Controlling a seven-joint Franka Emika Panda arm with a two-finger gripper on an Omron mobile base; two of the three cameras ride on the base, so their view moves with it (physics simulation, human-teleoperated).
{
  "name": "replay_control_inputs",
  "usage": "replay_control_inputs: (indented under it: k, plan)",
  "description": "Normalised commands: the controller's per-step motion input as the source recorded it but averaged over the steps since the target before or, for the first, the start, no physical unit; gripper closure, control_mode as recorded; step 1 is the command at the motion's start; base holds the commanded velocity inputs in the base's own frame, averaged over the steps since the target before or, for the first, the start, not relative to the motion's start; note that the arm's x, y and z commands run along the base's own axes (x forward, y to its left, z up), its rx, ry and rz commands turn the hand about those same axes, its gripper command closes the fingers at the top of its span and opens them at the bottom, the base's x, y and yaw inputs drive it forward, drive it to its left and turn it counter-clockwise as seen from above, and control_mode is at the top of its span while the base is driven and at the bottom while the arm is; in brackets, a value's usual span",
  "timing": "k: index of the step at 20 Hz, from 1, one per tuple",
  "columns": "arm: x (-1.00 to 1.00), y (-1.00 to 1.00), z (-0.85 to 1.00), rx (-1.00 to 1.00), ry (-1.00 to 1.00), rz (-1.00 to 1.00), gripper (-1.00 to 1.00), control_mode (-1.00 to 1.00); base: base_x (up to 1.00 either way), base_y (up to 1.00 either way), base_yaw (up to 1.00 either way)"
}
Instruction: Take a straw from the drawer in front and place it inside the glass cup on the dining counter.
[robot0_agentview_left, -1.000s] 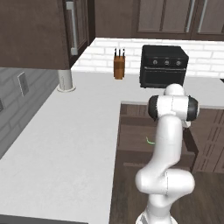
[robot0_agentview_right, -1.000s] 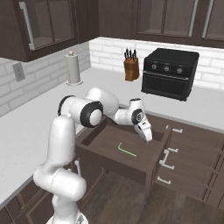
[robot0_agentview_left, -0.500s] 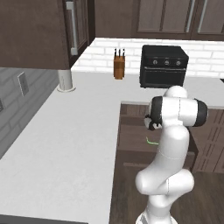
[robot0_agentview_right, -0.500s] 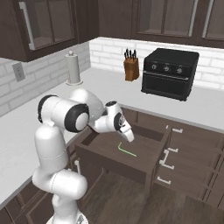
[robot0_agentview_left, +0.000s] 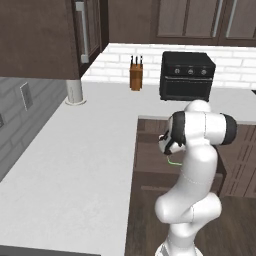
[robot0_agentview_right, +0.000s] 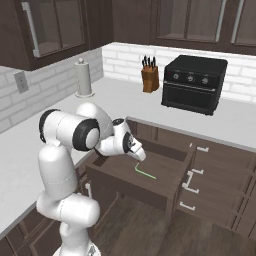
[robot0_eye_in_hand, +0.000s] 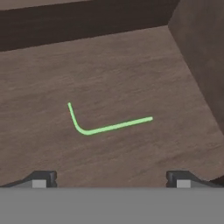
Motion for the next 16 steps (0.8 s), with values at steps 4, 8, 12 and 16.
replay_control_inputs:
  k: [4,8,12,16]
  plan:
    - [0.13,0.22,-0.06,0.0,0.06,0.12,-1.0,-1.0,0.0,0.0,0.0]
    - [0.33,0.06,-0.24,0.0,0.11,0.11,-1.0,-1.0,0.0,0.0,0.0]
    - [0.38,0.0,-0.37,0.0,0.15,0.12,-1.0,-1.0,0.0,0.0,0.0]
    - [0.31,-0.01,-0.47,0.02,0.14,0.13,-1.0,-1.0,0.0,0.0,0.0]
